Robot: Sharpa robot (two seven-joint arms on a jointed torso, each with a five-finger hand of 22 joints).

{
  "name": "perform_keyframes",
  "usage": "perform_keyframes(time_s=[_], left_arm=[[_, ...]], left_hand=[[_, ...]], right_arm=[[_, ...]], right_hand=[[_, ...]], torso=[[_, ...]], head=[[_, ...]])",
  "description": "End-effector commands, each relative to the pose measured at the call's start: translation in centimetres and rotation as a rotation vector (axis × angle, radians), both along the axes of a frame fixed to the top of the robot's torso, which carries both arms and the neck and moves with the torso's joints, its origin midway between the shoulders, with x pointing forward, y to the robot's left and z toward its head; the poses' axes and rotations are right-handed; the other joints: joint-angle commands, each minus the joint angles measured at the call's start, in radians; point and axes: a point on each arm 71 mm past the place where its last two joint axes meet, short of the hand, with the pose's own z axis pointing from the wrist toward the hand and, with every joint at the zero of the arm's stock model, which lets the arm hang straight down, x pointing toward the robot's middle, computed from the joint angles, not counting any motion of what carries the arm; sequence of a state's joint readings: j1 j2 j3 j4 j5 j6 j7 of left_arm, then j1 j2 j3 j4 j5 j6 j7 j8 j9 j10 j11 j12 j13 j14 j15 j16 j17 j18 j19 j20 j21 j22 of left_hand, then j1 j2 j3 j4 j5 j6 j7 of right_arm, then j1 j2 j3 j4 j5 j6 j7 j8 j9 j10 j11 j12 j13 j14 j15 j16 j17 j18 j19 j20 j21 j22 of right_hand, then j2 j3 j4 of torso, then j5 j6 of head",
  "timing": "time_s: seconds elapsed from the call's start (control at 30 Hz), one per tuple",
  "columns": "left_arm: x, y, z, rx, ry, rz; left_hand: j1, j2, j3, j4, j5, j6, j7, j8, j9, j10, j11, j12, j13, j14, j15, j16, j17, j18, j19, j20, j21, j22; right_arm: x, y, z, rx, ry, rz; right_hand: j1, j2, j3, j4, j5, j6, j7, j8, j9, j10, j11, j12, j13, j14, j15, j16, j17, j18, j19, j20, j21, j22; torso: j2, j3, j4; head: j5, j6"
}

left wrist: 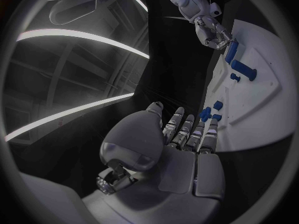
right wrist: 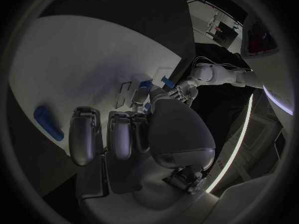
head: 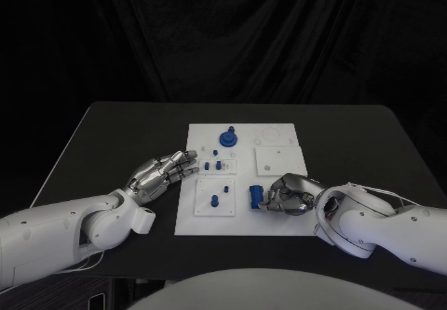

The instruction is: Assemble the parts on the task board

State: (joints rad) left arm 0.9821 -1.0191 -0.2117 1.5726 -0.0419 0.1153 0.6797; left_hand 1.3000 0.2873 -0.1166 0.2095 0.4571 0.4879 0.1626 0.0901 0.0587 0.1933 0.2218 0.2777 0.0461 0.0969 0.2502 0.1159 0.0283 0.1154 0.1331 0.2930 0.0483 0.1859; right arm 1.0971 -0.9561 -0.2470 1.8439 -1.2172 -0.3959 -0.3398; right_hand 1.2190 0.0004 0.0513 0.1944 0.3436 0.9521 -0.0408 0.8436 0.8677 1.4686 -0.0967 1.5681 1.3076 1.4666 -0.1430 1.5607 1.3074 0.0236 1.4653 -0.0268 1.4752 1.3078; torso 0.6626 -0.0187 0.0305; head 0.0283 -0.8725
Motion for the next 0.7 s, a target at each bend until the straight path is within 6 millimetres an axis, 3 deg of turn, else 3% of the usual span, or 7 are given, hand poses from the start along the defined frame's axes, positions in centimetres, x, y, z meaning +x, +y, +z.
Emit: perform_keyframes(time_s=[0.03, 0.13, 0.23, 0.53, 0.63, 0.7], left_arm=[[-0.1, -0.1, 0.1, -0.028, -0.013, -0.002], [-0.1, 0.0, 0.1, -0.026, -0.013, 0.001], [-0.1, 0.1, 0.2, -0.024, -0.015, 0.005], [-0.1, 0.2, 0.2, -0.021, -0.017, 0.011], [-0.1, 0.1, 0.2, -0.022, -0.017, 0.01], [-0.1, 0.1, 0.2, -0.023, -0.017, 0.01]], left_hand=[[0.009, -0.002, 0.006, 0.001, 0.004, 0.002, 0.029, 0.006, 0.0, 0.003, 0.001, 0.004, 0.001, 0.006, 0.001, 0.004, 0.002, -0.006, 0.009, 0.001, 0.005, 0.001], [0.009, -0.002, 0.006, 0.001, 0.004, 0.003, 0.029, 0.006, 0.0, 0.003, 0.002, 0.005, 0.001, 0.007, 0.002, 0.005, 0.002, -0.006, 0.01, 0.001, 0.006, 0.002], [0.009, -0.002, 0.007, 0.0, 0.005, 0.005, 0.028, 0.007, 0.0, 0.006, 0.005, 0.008, 0.002, 0.009, 0.003, 0.007, 0.002, -0.007, 0.012, 0.001, 0.007, 0.003], [0.009, -0.002, 0.008, 0.0, 0.005, 0.008, 0.028, 0.008, 0.001, 0.008, 0.006, 0.01, 0.002, 0.011, 0.005, 0.009, 0.003, -0.008, 0.014, 0.001, 0.007, 0.004], [0.009, -0.002, 0.008, 0.0, 0.005, 0.008, 0.028, 0.008, 0.001, 0.008, 0.006, 0.01, 0.002, 0.011, 0.005, 0.009, 0.003, -0.008, 0.014, 0.001, 0.007, 0.004], [0.009, -0.002, 0.008, 0.0, 0.005, 0.009, 0.028, 0.008, 0.001, 0.01, 0.007, 0.011, 0.002, 0.011, 0.005, 0.01, 0.003, -0.008, 0.015, 0.002, 0.008, 0.005]], right_arm=[[-0.2, -0.1, -0.2, -0.014, -0.001, -0.012], [-0.5, -0.3, 0.2, -0.012, -0.027, -0.012], [-1.0, -0.7, 1.0, 0.001, -0.062, -0.023], [-1.0, -2.6, 4.6, 0.031, -0.17, -0.063], [-0.9, -3.5, 5.3, 0.022, -0.184, -0.086], [-0.7, -4.1, 5.3, 0.007, -0.182, -0.103]], right_hand=[[0.012, -0.001, 0.003, -0.001, -0.004, -0.004, -0.004, 0.006, 0.002, 0.102, -0.007, 0.003, 0.263, 0.097, -0.009, -0.007, 0.228, 0.002, 0.063, -0.009, 0.003, 0.229], [0.017, -0.006, 0.002, -0.002, -0.011, -0.01, -0.003, 0.001, 0.001, 0.102, -0.006, 0.003, 0.263, 0.096, -0.009, -0.009, 0.224, 0.003, 0.061, -0.009, -0.001, 0.228], [0.014, -0.021, -0.011, 0.013, -0.051, -0.014, 0.002, -0.014, -0.005, 0.102, -0.003, 0.003, 0.263, 0.095, -0.006, -0.011, 0.219, 0.004, 0.059, -0.008, -0.005, 0.226], [-0.046, -0.04, -0.066, 0.096, -0.158, -0.005, 0.013, -0.06, -0.035, 0.102, 0.007, 0.003, 0.263, 0.094, 0.002, -0.014, 0.212, 0.005, 0.058, -0.001, -0.008, 0.225], [-0.057, -0.035, -0.071, 0.097, -0.161, -0.004, 0.016, -0.075, -0.047, 0.102, 0.009, 0.003, 0.263, 0.094, 0.004, -0.015, 0.211, 0.005, 0.058, 0.001, -0.009, 0.225], [-0.044, -0.032, -0.068, 0.095, -0.123, -0.004, 0.018, -0.099, -0.066, 0.102, 0.012, 0.003, 0.263, 0.094, 0.006, -0.015, 0.211, 0.005, 0.058, 0.003, -0.009, 0.225]], torso=[[0.001, -0.0003, -0.0006], [0.002, -0.0001, 0.0001], [0.002, 0.0001, 0.0001], [0.002, -0.0005, -0.0006], [0.001, 0.0003, -0.0014], [0.001, 0.0002, -0.0011]], head=[[0.002, 0.0], [0.007, 0.0], [0.008, 0.0], [0.0, 0.0], [-0.002, 0.0], [-0.003, 0.0]])
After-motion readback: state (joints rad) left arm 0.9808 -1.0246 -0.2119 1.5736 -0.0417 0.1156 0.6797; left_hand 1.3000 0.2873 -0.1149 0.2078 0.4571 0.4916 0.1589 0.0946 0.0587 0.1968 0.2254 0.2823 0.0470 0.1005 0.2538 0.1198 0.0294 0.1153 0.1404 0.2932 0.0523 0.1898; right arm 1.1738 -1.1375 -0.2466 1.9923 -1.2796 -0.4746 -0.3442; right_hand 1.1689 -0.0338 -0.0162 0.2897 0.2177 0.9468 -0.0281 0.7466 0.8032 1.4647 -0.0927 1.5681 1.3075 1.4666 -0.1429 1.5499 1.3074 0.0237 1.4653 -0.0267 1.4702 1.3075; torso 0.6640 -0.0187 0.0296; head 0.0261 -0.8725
